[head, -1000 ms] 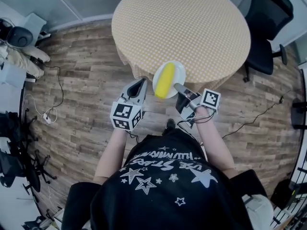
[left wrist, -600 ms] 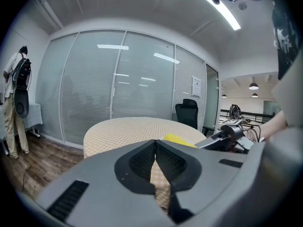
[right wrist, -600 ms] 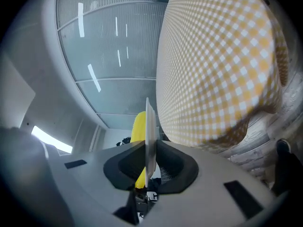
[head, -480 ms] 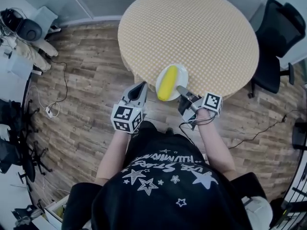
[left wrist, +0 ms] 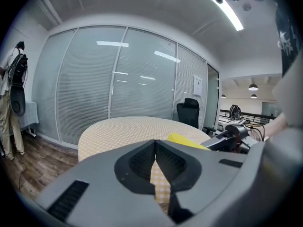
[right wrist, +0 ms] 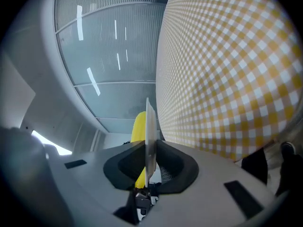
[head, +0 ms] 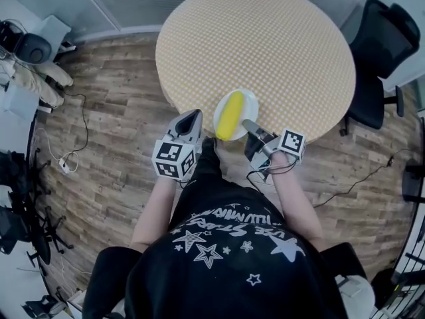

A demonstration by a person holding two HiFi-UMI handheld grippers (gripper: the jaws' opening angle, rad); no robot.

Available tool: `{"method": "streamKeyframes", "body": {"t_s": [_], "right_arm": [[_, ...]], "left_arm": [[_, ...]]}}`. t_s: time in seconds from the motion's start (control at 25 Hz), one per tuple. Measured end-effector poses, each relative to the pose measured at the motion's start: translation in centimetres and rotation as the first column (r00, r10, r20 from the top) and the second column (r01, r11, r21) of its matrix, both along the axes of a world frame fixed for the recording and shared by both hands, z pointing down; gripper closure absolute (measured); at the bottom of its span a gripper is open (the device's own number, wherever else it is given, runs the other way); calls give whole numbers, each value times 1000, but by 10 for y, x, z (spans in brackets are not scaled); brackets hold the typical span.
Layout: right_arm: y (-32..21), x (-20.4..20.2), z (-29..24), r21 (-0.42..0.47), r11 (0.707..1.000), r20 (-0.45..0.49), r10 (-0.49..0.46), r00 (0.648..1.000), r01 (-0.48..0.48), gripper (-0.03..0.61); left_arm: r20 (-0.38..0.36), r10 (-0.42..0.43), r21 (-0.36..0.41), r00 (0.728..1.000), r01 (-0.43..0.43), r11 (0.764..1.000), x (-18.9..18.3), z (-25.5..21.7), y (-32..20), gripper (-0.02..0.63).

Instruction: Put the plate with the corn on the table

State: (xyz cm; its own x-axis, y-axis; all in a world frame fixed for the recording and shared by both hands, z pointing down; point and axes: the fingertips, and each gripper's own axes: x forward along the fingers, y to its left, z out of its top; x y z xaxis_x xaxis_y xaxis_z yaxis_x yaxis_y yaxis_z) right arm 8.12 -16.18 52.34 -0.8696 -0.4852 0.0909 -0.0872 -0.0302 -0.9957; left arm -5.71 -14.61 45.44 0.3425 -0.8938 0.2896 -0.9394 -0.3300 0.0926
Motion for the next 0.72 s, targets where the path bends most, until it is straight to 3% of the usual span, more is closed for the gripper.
{"method": "streamKeyframes", "body": {"t_s": [0.32, 0.72], "right_arm": [[-58, -20, 0, 15, 1000, -46, 18, 999, -18, 520], [-155, -81, -7, 21, 999, -54, 34, 998, -33, 520]], "left_arm": [[-25, 50, 7, 998, -50, 999, -20, 1, -72, 606], [-24, 70, -5, 997, -70, 998, -85, -3, -166, 606]]}}
